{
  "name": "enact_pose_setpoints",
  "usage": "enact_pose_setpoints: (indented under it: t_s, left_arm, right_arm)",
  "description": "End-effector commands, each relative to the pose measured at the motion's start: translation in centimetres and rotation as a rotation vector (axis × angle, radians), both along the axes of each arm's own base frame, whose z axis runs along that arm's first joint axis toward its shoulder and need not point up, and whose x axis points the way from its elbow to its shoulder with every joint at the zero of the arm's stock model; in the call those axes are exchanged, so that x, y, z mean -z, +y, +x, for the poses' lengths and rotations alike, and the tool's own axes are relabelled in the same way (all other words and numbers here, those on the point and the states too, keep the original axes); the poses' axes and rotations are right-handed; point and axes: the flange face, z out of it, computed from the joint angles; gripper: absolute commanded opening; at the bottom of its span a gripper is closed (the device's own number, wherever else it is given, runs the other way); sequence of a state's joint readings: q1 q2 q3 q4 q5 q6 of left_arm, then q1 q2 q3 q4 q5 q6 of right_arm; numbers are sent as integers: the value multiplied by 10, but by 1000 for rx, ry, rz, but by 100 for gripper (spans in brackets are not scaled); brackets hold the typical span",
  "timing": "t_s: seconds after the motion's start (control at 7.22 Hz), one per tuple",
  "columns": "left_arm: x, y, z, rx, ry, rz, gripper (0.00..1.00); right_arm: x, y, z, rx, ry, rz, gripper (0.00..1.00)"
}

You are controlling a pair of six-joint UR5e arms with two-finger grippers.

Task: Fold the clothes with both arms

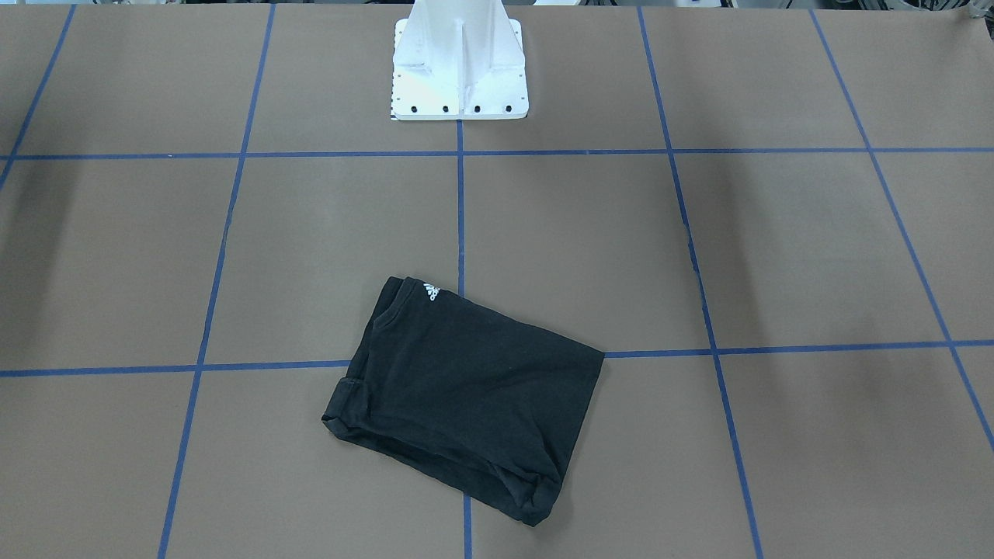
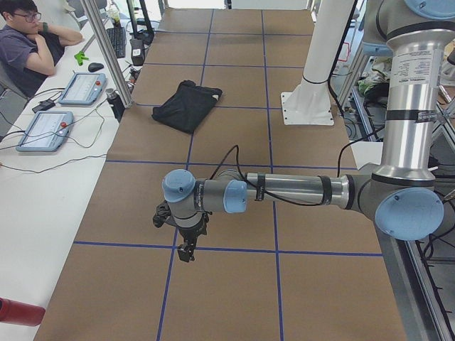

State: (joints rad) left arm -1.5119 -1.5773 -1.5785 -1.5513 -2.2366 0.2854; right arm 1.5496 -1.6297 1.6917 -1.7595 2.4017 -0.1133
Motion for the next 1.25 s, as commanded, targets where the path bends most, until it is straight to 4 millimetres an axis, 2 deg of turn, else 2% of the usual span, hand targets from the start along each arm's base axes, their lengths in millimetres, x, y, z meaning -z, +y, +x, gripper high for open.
enact_pose_setpoints:
  t_s: [0.0, 0.14, 0.42, 0.83, 1.11]
  left_arm:
    - [3, -1, 0, 2, 1, 12, 100]
    - [3, -1, 0, 1, 1, 14, 100]
    - [3, -1, -1, 1, 1, 17, 100]
    - [4, -2, -2, 6, 1, 17, 100]
    - [4, -2, -2, 11, 1, 13, 100]
  right_arm:
    - [-3, 2, 6, -9, 4, -1, 100]
    - [-5, 5, 9, -15, 6, 18, 100]
    - [-23, 19, 10, -22, 19, 70, 100]
    - [-21, 16, 24, -56, 19, 73, 100]
    - [-21, 16, 24, -56, 19, 73, 100]
